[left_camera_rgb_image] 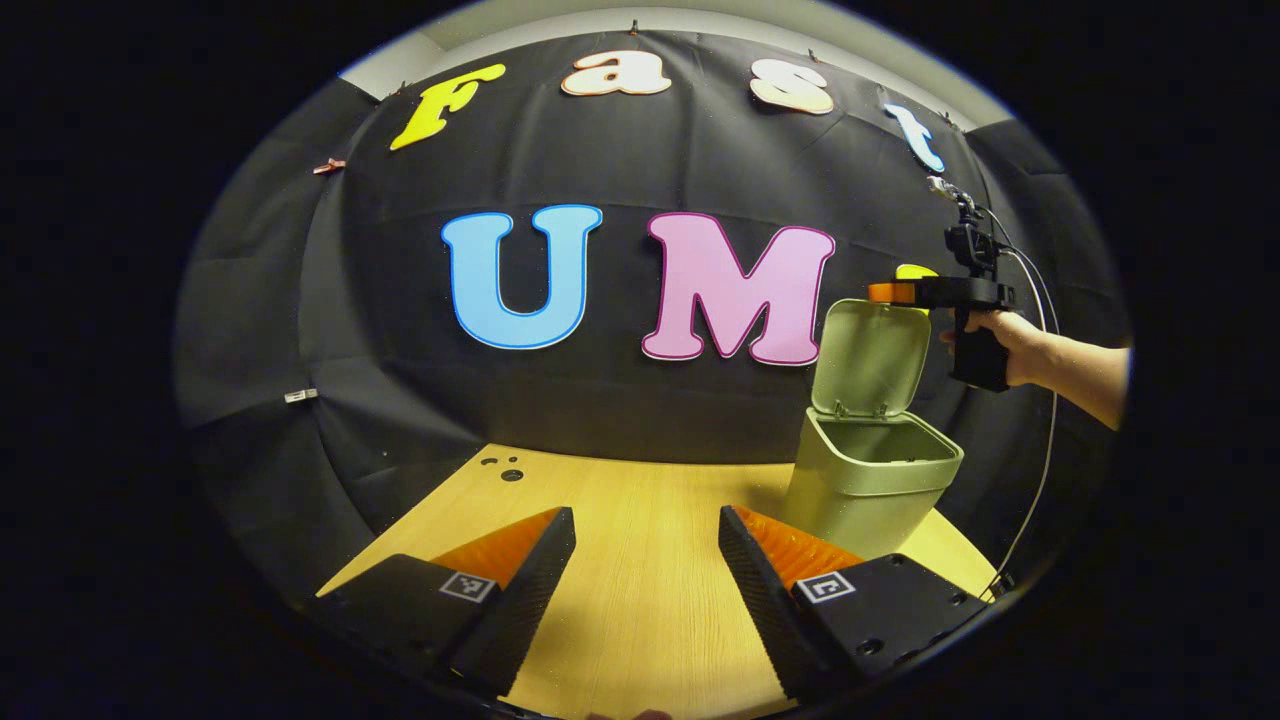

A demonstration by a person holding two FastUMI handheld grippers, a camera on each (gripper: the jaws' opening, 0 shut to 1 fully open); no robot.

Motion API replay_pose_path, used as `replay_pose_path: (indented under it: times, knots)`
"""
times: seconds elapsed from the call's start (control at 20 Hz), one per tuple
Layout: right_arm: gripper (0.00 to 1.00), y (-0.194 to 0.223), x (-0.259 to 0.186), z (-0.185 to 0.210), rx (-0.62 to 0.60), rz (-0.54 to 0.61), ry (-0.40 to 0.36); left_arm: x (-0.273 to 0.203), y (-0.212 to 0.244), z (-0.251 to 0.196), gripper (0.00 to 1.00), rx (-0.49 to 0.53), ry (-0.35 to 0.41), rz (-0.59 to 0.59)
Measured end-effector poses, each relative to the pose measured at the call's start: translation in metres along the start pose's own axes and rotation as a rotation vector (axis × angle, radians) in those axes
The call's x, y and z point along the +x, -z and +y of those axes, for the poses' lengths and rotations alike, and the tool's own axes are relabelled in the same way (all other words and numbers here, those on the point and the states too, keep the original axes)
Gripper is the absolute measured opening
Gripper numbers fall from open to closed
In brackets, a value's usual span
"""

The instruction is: Press the lid of the desktop garbage bin to open it, pick up the crumpled paper on the desktop and throw it into the bin, then pick up the pop can on the desktop and drop it into the bin, and finally close the garbage bin lid.

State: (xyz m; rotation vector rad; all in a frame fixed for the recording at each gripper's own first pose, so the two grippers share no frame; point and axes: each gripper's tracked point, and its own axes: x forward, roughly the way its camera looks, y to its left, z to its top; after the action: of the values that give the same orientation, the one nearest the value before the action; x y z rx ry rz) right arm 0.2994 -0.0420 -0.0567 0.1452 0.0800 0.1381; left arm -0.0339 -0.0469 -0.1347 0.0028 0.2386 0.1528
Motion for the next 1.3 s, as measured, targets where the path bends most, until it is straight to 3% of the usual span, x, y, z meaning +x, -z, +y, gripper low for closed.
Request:
replay_pose_path:
  times: [0.7, 1.15, 1.2, 1.3]
  knots:
    - [0.95, 0.042, -0.082, 0.031, 0.035, 0.099, -0.053, 0.009, 0.003, 0.009, 0.94, 0.004, 0.075, 0.003]
    - [0.96, 0.105, -0.121, 0.047, 0.037, 0.221, -0.043, 0.007, 0.000, 0.012, 0.94, 0.044, 0.137, 0.005]
    - [1.00, 0.112, -0.125, 0.048, 0.036, 0.231, -0.040, 0.006, -0.001, 0.012, 0.94, 0.054, 0.145, 0.004]
    - [0.96, 0.125, -0.131, 0.050, 0.032, 0.252, -0.031, 0.005, -0.002, 0.011, 0.94, 0.071, 0.162, 0.000]
